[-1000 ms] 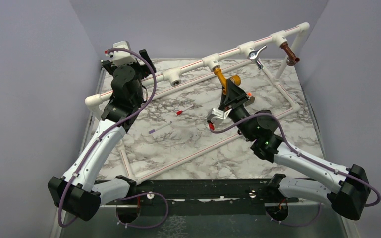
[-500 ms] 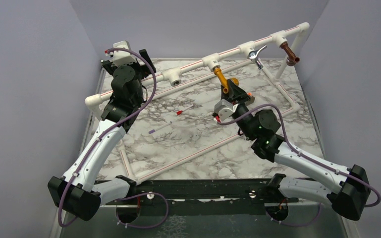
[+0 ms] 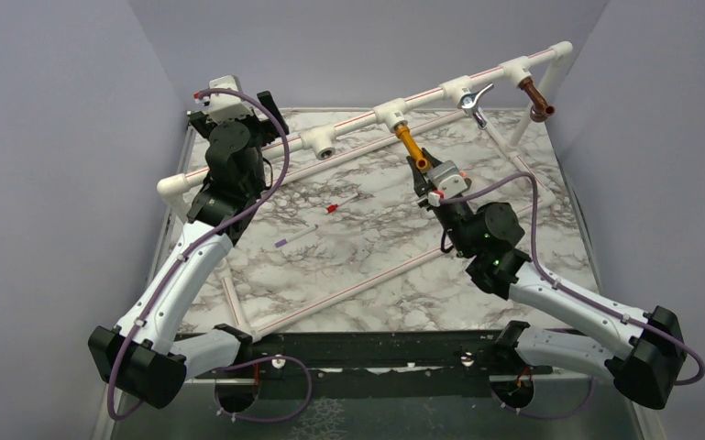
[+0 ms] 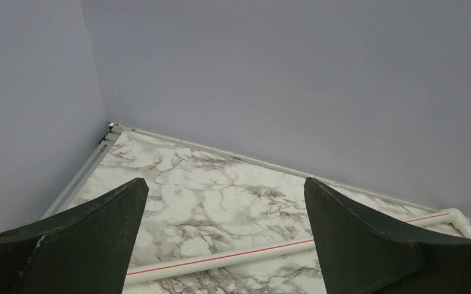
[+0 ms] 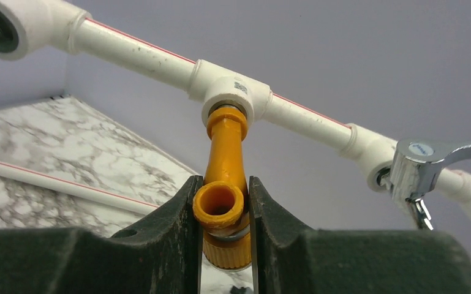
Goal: Install the water faucets
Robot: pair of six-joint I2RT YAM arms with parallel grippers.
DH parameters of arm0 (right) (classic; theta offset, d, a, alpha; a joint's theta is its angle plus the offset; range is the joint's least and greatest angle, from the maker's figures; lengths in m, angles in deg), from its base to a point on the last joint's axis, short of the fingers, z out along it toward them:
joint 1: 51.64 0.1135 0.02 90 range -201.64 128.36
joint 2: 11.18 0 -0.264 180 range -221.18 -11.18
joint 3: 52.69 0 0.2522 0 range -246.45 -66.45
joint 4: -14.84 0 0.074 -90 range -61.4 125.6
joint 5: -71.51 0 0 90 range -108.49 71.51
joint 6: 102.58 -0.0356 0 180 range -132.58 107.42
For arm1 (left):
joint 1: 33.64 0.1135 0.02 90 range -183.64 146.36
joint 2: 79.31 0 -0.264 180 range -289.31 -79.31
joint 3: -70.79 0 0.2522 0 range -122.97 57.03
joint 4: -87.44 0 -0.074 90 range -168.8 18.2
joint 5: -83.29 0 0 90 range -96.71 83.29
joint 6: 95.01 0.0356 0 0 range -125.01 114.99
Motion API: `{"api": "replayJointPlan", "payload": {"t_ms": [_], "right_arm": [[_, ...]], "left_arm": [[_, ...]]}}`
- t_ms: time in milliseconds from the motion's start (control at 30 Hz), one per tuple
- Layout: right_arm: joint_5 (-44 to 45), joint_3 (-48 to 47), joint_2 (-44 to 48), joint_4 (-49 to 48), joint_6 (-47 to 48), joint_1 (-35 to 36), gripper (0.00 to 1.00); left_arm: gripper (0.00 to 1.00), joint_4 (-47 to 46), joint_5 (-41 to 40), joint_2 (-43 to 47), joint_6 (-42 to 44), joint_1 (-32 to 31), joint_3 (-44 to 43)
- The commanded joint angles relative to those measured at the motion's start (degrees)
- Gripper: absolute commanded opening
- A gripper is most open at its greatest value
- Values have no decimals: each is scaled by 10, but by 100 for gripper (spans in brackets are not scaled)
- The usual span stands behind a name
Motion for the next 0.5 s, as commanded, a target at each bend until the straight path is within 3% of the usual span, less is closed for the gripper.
{"api": "replayJointPlan", "payload": {"t_ms": [0,233,467], "right_arm": [[15,-32,1,-50,-156,-1,1],[65,-58,4,-10,-350,-1,1],[107,-41,11,-36,-546,-1,1]], "left_arm": [[99,205,50,-28,-10,-27,60],[99,205,52,-29,-10,-27,60],[99,204,50,-29,-10,-27,60]]}}
